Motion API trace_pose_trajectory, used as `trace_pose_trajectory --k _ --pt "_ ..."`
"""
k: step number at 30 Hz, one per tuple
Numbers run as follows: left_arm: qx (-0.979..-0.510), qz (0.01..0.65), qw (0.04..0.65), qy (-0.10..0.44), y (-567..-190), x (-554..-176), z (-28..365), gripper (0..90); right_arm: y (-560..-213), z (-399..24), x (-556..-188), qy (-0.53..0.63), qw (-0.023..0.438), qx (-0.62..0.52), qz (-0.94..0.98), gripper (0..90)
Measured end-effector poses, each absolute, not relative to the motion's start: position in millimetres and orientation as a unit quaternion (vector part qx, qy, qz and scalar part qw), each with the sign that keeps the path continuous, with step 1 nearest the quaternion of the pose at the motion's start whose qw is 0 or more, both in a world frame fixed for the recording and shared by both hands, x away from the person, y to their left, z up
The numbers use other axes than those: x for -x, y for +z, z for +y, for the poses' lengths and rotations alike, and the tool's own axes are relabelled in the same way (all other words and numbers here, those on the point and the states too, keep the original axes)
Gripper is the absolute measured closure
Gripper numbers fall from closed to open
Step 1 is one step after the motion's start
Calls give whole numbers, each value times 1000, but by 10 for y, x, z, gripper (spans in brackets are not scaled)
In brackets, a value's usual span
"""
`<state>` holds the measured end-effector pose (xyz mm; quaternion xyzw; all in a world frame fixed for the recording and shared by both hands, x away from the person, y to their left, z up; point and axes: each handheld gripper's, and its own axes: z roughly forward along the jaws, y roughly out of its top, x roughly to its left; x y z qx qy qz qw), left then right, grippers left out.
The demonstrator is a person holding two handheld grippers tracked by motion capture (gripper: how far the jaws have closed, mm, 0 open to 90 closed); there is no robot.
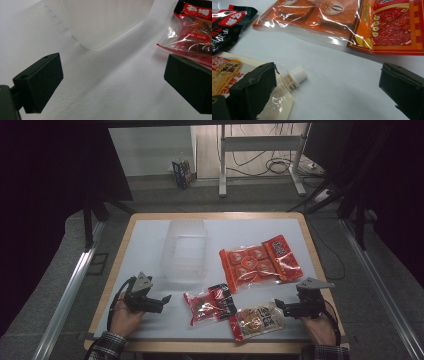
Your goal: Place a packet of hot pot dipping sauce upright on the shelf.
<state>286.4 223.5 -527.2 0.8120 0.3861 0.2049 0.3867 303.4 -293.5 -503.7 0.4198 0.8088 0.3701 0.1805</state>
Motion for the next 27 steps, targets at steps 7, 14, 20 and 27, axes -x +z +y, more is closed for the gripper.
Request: trace_pose_trajectory --k 7,14,20,27 --pt "-817 389 374 201 -5288 -2861 2235 25 -5022 -2924 -3084 376 194 -407 810 8" --pt "-815 392 378 198 -5296 -2857 2291 25 -4998 -2933 -3154 384 209 -410 800 15" --pt "-813 395 380 197 -5302 -2867 2307 26 -4973 -2965 -3184 388 222 -418 791 26" --pt "-819 388 374 199 -5314 -2868 2271 26 -4980 -3007 -3244 376 226 -436 786 27"
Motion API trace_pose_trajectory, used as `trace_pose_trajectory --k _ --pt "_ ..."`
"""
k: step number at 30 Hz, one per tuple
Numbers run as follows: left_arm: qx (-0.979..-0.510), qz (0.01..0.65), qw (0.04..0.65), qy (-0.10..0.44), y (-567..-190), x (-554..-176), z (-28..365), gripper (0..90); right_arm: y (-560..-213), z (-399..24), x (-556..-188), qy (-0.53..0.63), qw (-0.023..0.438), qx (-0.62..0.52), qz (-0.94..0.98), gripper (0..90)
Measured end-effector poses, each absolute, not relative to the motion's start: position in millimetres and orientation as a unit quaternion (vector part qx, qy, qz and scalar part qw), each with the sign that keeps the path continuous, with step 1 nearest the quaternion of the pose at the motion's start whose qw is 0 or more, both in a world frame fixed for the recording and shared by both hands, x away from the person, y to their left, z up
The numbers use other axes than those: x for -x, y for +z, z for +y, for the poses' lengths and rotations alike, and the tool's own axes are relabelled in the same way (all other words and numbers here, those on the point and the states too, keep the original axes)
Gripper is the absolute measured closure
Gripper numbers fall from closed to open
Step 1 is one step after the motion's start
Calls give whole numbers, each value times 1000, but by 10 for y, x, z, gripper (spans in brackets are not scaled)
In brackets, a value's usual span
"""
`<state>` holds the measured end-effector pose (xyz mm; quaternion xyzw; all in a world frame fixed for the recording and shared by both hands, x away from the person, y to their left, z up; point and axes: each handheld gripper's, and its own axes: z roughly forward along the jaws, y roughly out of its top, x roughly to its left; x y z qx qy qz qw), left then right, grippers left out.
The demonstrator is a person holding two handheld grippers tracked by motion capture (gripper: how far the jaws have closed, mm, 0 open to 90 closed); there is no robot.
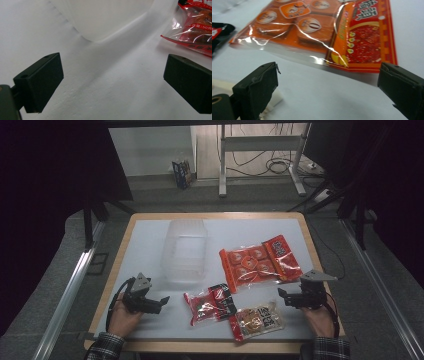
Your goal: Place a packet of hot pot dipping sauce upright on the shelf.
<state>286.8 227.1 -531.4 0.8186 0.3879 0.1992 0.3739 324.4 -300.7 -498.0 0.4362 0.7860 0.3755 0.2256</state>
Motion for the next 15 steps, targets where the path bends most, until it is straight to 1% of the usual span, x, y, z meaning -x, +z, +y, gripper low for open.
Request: trace_pose_trajectory --k 2,6,9,12,15 --pt "-819 387 375 198 -5317 -2877 2264 26 -4986 -3065 -3278 370 233 -450 779 27" --pt "-824 382 369 195 -5332 -2882 2236 26 -5013 -3144 -3339 360 231 -470 772 27" --pt "-830 377 359 199 -5339 -2882 2218 26 -5025 -3149 -3377 352 234 -475 772 26" --pt "-833 376 354 201 -5347 -2880 2208 26 -5037 -3117 -3462 338 238 -473 778 7" --pt "-832 377 353 202 -5345 -2877 2212 26 -5041 -3121 -3523 335 233 -482 776 8"
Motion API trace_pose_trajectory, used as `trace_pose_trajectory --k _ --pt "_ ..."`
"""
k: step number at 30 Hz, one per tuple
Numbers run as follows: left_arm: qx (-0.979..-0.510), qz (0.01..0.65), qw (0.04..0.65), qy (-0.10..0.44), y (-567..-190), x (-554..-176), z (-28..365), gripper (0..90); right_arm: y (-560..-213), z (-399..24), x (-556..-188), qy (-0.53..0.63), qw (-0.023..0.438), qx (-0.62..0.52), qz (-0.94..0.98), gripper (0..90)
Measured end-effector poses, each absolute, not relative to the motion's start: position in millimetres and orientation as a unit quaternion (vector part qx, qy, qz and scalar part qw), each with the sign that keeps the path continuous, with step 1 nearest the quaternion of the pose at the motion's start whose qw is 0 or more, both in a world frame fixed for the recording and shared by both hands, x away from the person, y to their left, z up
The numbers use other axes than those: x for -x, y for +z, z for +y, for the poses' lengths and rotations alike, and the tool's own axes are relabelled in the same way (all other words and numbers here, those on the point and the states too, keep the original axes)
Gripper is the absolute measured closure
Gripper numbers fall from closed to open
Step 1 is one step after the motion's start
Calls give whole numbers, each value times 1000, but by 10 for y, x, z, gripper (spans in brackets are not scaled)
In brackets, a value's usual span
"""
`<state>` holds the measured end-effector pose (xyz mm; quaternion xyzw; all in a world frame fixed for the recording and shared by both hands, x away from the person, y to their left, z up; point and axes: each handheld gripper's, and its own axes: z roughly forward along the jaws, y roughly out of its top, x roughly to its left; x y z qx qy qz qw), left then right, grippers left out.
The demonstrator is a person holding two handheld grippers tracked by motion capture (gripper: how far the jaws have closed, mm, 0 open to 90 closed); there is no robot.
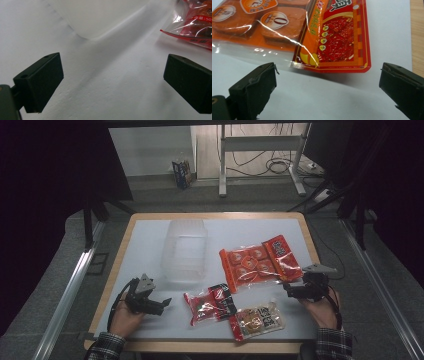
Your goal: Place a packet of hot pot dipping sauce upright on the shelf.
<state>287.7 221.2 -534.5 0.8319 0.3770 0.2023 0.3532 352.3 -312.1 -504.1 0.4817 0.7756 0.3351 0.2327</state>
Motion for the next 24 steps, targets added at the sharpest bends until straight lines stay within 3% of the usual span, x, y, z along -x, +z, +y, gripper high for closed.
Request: trace_pose_trajectory --k 12,24 --pt "-836 373 346 204 -5357 -2877 2195 26 -5041 -3129 -3738 313 211 -489 787 77" --pt "-842 365 339 206 -5370 -2876 2169 27 -4948 -3203 -3830 361 163 -500 770 367"
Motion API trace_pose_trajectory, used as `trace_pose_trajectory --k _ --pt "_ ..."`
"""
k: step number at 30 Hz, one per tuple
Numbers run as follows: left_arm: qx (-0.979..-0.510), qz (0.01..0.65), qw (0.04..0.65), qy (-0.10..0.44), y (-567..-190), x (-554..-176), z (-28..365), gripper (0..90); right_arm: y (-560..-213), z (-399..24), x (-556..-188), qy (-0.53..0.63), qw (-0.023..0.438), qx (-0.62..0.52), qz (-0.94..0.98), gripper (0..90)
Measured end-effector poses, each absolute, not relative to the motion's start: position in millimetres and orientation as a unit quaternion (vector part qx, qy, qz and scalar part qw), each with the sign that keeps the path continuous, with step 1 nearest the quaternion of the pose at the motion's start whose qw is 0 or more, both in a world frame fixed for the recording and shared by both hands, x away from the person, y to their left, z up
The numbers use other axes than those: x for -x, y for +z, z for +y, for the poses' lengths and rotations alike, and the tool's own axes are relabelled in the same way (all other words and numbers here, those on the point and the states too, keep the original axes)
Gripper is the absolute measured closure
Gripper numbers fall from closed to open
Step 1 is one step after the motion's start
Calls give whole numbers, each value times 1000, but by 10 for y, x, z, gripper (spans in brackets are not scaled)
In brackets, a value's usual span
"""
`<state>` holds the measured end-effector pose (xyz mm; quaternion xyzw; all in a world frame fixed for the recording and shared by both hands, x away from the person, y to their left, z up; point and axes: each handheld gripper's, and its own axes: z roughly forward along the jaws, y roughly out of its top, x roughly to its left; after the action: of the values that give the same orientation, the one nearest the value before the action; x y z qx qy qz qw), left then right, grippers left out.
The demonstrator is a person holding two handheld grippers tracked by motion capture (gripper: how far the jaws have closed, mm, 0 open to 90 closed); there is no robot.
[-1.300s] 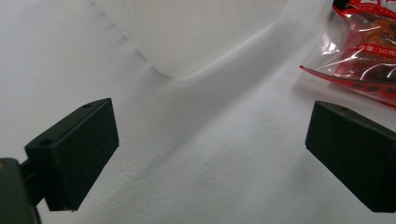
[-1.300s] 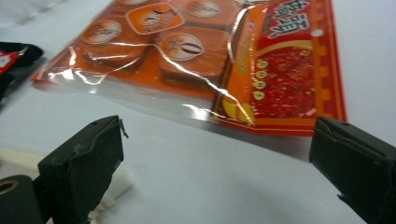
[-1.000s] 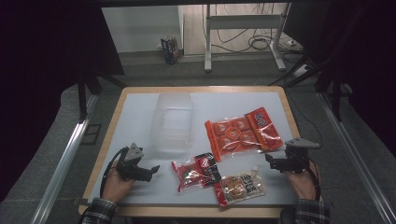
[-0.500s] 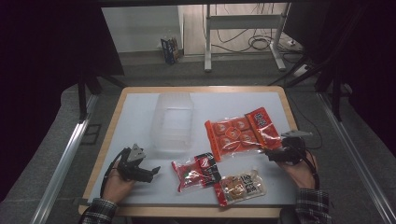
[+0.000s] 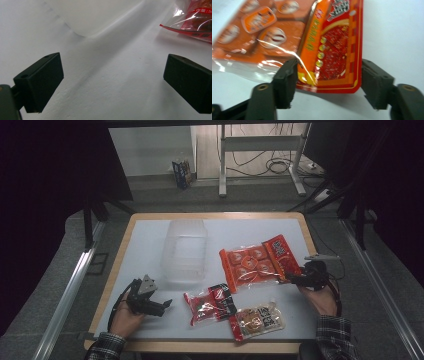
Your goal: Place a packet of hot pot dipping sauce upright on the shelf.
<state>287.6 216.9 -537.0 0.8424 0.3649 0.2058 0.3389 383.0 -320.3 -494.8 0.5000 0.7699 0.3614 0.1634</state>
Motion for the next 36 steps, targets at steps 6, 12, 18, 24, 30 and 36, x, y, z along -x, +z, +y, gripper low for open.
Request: trace_pose_trajectory --k 6,12,18,24,30,36 --pt "-843 364 337 207 -5374 -2875 2165 28 -4924 -3058 -3871 352 156 -482 787 404" --pt "-847 360 331 207 -5384 -2872 2148 28 -4892 -3003 -3968 335 162 -479 795 470" --pt "-846 358 334 210 -5377 -2869 2149 28 -4897 -2926 -4104 326 158 -474 803 476" --pt "-845 359 335 213 -5376 -2871 2166 29 -4877 -2903 -4315 321 140 -471 809 549" --pt "-846 357 334 213 -5377 -2872 2162 29 -4897 -2797 -4499 307 139 -472 815 590" --pt "-851 348 330 215 -5383 -2867 2143 29 -4971 -2714 -4602 282 142 -472 823 700"
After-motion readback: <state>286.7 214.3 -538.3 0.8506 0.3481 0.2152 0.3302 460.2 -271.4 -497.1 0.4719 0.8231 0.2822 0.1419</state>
